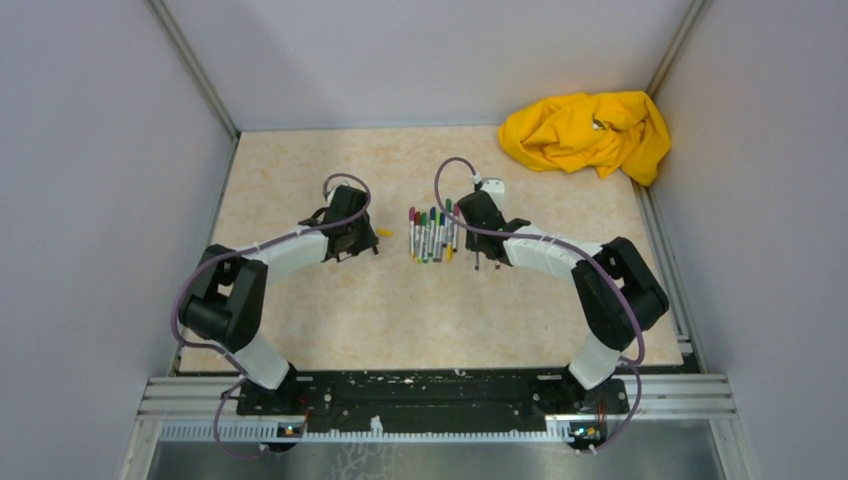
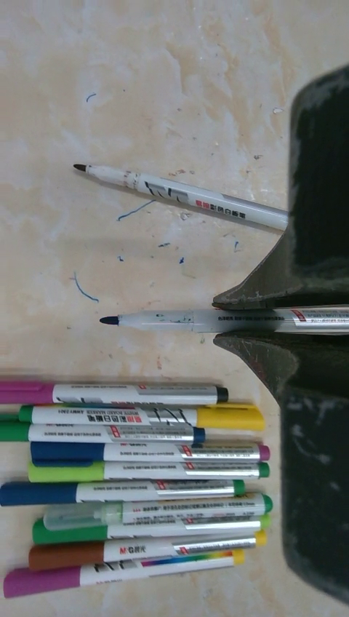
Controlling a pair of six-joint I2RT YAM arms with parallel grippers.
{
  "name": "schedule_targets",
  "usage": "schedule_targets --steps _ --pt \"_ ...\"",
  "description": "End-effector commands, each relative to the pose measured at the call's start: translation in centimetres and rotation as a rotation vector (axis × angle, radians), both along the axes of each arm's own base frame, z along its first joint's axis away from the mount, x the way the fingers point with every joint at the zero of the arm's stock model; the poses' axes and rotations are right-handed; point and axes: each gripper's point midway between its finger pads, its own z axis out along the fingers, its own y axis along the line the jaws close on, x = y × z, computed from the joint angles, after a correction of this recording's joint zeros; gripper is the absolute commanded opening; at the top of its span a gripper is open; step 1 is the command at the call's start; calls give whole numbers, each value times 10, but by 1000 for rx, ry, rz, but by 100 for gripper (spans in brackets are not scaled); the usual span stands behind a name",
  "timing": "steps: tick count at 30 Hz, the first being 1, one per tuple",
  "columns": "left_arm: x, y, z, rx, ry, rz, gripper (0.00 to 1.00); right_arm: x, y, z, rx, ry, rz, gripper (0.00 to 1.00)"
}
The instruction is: Open the pen caps
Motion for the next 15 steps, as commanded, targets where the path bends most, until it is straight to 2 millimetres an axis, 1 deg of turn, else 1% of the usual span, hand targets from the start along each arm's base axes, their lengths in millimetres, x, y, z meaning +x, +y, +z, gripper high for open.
schedule_targets --steps 1,4,6,10,15 --pt "-5 10 -15 44 27 21 35 23 -2 12 -2 -40 -41 6" --pt "-7 11 -20 48 35 25 35 28 -8 3 -17 -22 -53 7" --pt "-8 12 -21 47 34 28 35 29 -8 -3 -18 -12 -48 9" --pt "-8 13 -19 50 29 30 36 30 -13 -14 -35 5 -60 12" --pt "-8 16 -15 52 18 38 36 31 -15 -22 -48 20 -62 17"
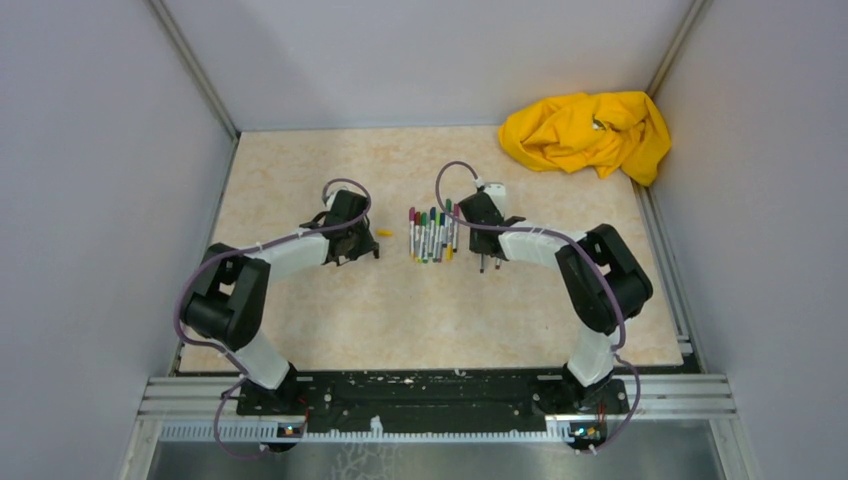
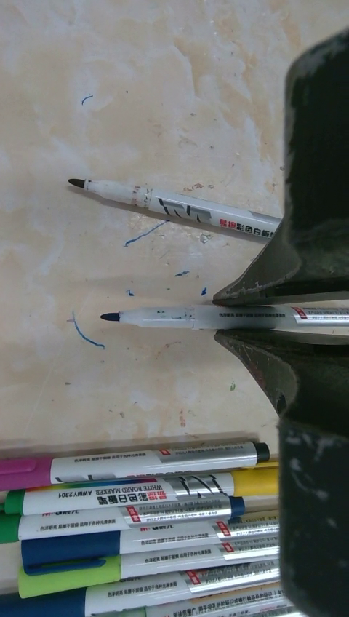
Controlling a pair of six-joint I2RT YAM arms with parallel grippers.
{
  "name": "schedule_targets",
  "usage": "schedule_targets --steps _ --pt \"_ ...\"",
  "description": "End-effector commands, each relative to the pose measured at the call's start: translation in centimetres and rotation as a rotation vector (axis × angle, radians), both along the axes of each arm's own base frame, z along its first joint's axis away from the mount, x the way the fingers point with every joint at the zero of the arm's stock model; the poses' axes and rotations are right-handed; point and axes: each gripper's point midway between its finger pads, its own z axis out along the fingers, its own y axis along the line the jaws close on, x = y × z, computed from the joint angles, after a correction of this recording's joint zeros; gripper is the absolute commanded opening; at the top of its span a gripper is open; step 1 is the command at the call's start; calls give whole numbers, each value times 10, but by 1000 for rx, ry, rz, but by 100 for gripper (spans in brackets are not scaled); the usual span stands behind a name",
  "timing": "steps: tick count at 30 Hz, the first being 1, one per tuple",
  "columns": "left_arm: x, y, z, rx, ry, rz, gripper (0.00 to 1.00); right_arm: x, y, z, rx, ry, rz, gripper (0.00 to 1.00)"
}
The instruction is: Open the pen caps
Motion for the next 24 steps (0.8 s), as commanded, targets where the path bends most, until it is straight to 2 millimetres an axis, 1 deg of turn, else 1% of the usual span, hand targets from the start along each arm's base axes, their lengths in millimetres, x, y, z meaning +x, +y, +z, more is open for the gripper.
schedule_targets --steps 1,4,6,8,11,17,20,24 --pt "2 7 5 13 -22 24 36 18 3 12 11 -49 -12 19" --pt "1 7 9 7 -30 28 37 19 4 10 10 -46 -1 26" --pt "2 7 14 1 -41 30 43 19 3 12 7 -49 5 32" --pt "2 7 18 -7 -51 32 46 19 3 16 5 -56 7 35" --pt "2 6 27 -23 -72 31 53 22 5 30 18 -88 15 39" --pt "4 2 46 -60 -116 29 69 31 17 60 44 -146 58 42" --pt "4 -1 51 -80 -126 24 74 34 27 65 46 -149 92 43" --pt "5 -2 55 -91 -134 21 76 37 38 66 43 -142 120 46"
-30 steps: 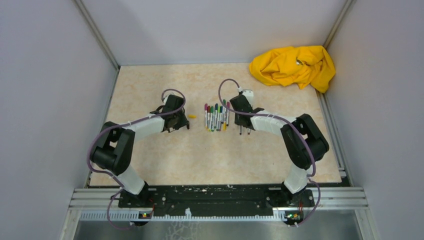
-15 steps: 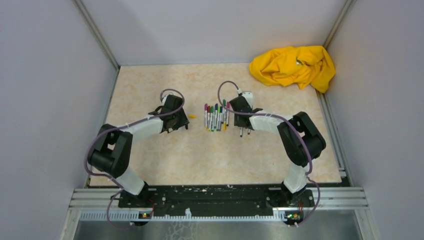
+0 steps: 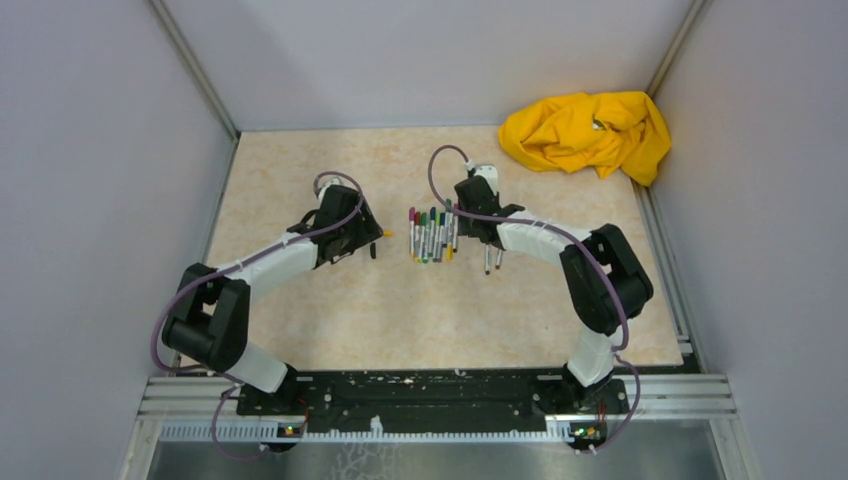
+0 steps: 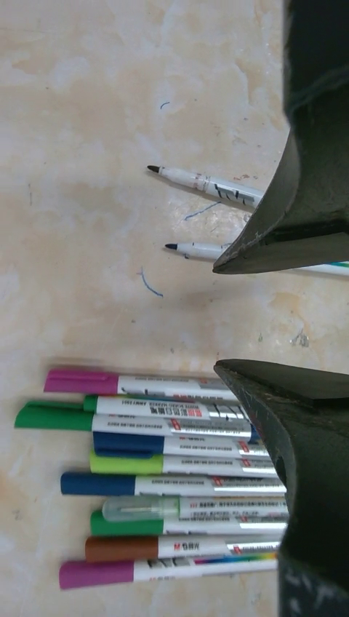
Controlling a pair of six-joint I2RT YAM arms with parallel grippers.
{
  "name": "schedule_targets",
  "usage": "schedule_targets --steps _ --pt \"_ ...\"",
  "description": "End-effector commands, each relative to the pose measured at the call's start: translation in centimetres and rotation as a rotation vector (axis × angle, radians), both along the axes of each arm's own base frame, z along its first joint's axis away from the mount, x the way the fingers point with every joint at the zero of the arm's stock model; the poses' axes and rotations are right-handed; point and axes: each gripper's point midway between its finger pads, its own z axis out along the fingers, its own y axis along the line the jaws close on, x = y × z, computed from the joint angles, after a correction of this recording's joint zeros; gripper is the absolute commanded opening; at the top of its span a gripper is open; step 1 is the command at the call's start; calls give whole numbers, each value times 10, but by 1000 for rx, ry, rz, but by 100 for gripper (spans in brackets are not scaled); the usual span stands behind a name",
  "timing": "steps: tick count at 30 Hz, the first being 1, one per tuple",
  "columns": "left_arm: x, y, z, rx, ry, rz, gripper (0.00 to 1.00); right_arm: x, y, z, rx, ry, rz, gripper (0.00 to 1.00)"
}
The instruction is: Open the pen caps
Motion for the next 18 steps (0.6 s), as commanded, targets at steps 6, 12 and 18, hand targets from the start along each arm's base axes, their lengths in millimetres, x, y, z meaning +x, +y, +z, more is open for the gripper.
schedule_targets --steps 6,12,18 --pt "1 -3 13 -42 -27 6 76 17 35 27 29 -42 74 47" --pt "2 -5 16 -50 -36 -3 76 20 43 17 13 -18 83 47" --pt "3 -6 18 -53 -41 -10 76 21 46 10 2 -3 82 47"
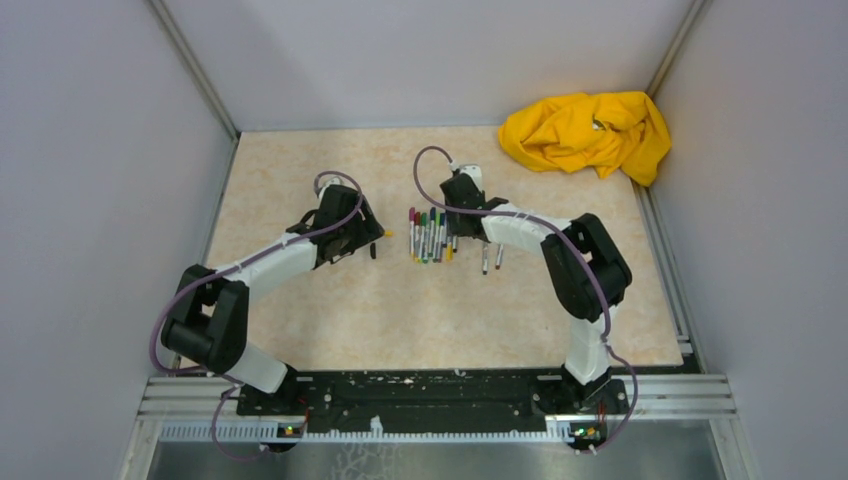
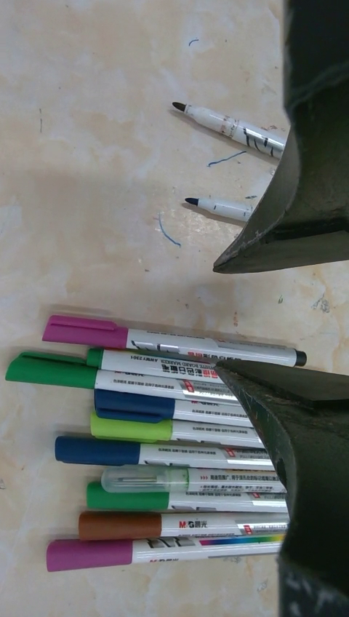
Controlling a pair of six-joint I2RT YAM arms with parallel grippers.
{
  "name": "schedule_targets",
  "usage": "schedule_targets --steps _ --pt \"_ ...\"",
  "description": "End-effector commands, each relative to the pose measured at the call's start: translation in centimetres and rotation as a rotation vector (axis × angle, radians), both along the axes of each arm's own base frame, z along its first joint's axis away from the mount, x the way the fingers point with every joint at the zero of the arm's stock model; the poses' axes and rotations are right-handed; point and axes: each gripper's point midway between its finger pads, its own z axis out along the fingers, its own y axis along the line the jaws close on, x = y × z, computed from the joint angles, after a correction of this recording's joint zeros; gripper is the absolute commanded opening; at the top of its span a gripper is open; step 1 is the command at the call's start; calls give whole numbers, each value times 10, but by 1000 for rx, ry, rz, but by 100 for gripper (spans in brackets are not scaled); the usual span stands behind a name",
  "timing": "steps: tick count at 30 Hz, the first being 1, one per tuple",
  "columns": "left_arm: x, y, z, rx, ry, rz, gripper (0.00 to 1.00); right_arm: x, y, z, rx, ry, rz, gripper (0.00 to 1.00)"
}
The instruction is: Open the pen caps
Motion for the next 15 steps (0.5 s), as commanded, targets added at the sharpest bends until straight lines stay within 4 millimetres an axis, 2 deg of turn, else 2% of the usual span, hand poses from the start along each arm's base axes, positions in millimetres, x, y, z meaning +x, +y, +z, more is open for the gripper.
schedule_targets --steps 1,15 --pt "4 -2 14 -33 -39 5 76 11 16 16 15 -42 17 47" --pt "2 -2 12 -33 -38 1 76 7 20 -6 -8 -6 26 47"
